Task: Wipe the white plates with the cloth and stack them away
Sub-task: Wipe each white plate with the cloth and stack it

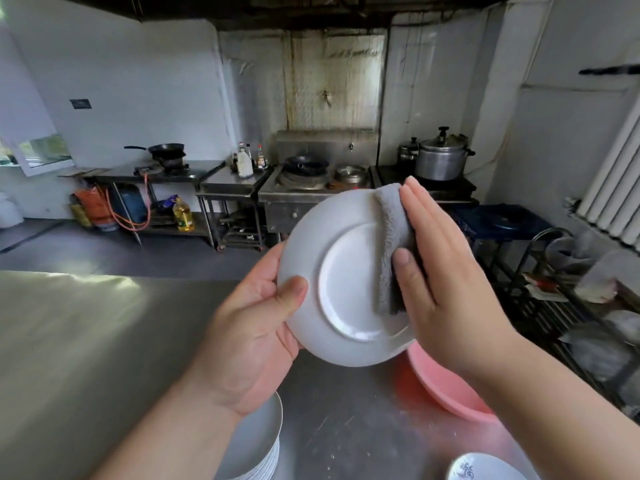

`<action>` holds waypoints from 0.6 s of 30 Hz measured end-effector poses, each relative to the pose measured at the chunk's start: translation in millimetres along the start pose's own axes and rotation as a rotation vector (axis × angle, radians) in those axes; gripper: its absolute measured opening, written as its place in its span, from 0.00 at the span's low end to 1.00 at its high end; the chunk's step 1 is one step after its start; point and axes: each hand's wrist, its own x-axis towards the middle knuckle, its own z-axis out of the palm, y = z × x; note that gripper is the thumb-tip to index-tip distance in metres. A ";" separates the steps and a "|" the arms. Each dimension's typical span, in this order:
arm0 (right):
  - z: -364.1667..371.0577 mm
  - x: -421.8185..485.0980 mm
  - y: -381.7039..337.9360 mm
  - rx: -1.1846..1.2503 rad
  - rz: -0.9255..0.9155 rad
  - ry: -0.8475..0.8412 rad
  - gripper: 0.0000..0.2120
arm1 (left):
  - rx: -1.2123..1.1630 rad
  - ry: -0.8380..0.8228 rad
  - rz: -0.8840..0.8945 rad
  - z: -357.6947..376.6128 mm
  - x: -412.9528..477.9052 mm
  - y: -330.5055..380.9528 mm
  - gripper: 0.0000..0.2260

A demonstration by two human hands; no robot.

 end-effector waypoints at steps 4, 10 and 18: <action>35.9 -59.9 -12.4 0.139 0.109 0.036 0.36 | -0.094 0.064 0.051 -3.9 2.3 -0.5 0.23; 28.1 -43.8 1.2 0.078 0.155 0.039 0.29 | -0.060 0.061 -0.030 -6.5 -9.2 -16.7 0.22; 58.4 -80.9 -12.3 0.277 0.250 0.068 0.33 | -0.149 0.146 0.080 -1.0 -0.2 -34.1 0.22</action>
